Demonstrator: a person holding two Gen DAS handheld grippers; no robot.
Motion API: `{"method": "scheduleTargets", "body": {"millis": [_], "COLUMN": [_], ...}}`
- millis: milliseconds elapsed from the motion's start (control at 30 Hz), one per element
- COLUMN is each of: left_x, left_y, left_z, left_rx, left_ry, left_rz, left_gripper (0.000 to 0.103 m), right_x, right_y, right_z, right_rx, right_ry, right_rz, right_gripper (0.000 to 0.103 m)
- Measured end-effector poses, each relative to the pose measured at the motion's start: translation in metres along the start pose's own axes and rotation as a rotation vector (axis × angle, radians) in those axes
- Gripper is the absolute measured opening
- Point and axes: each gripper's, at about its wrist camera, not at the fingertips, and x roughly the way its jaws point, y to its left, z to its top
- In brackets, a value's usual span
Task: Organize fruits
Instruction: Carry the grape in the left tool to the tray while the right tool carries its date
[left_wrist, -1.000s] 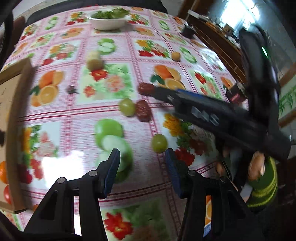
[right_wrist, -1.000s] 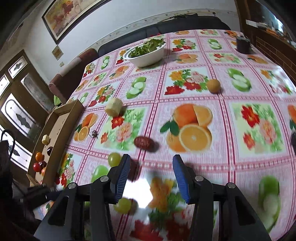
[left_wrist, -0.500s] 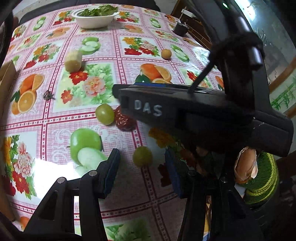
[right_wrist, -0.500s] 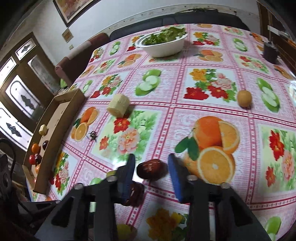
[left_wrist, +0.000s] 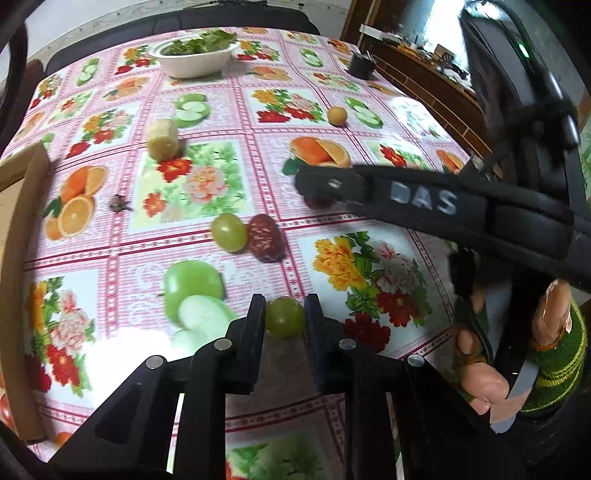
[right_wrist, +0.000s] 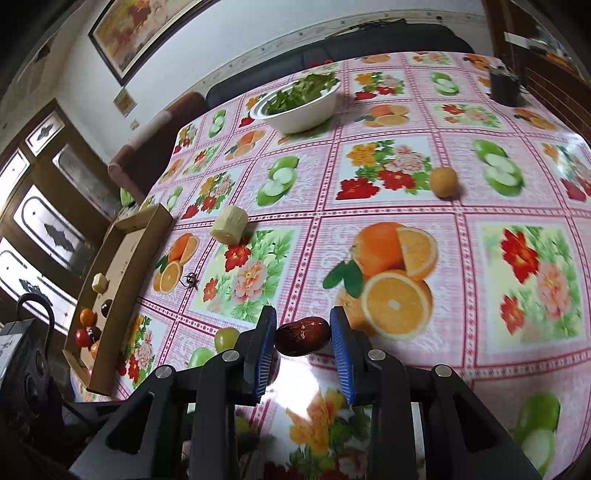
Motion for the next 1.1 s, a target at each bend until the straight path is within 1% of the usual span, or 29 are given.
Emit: {"method": "scheduleTargets", "body": {"millis": [167,233,467,600,733,1100], "left_x": [-0.016,-0.023,-0.045,-0.054,-0.059,-0.070], "left_y": [0.018,0.025,0.043,0.050,0.056,0.073], "left_z": [-0.004,-0.005,-0.007,-0.007,-0.009,-0.014], "left_rx": [-0.042,-0.053,-0.078,-0.090,-0.103,-0.141], "left_ry": [-0.031,-0.045,-0.103,-0.127,-0.135,-0.148], "left_rz": [0.047,0.091,0.193,0.223,0.237,0.260], "left_gripper": [0.018,0.018,0.018,0.018,0.018,0.019], "right_x": [-0.011,-0.012,-0.019,-0.022,-0.023,-0.013], "right_y": [0.005,0.010,0.026,0.034,0.044,0.062], "right_z": [-0.008,-0.010,-0.017,-0.020,-0.023,-0.028], "right_rx": [0.004,0.001,-0.015,-0.027,-0.040,-0.064], "right_ry": [-0.012,-0.015,-0.020,-0.021,-0.018,0.010], "right_rz": [0.011,0.017,0.032,0.041,0.053,0.068], "right_gripper": [0.031,0.031,0.031,0.031,0.031,0.031]}}
